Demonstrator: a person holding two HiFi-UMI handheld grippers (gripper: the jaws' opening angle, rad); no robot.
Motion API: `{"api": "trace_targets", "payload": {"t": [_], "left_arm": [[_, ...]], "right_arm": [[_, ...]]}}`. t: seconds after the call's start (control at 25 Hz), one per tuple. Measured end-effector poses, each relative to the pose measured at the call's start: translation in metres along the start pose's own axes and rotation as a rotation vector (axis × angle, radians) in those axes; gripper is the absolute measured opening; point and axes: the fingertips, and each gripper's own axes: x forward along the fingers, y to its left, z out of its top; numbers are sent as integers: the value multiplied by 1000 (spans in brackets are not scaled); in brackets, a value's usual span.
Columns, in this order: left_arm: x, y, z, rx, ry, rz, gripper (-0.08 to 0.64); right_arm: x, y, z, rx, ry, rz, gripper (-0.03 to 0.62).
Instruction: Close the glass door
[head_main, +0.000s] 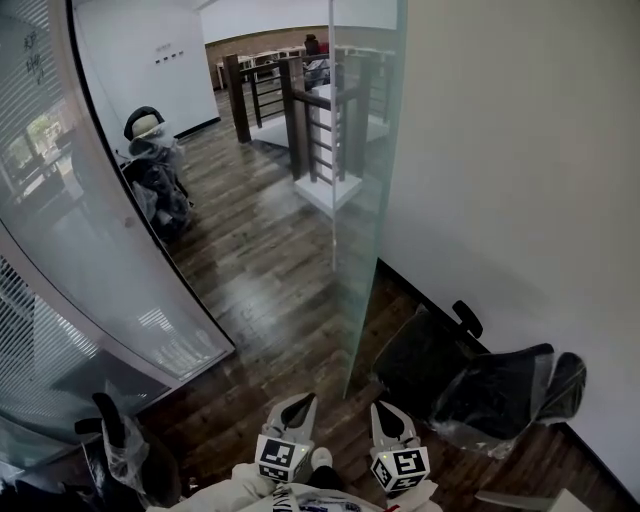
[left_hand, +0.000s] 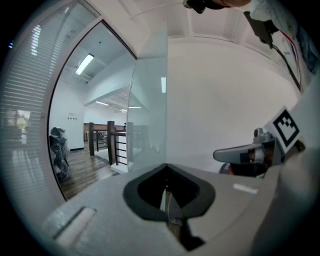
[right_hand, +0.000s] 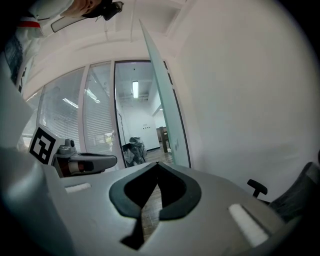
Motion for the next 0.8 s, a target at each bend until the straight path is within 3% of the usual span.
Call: {"api": "trace_targets", "payload": {"t": [0.48, 0.64, 0.8], "left_arm": [[53, 19, 21, 14, -41, -50, 3], [71, 23, 31, 15, -40, -29, 3], [84, 35, 33, 2, -40, 41, 3]], "right_arm": [[51, -16, 30, -42, 3, -30, 5], [64, -34, 41, -42, 20, -8, 5], [86, -49, 48, -53, 32, 43, 5]]}}
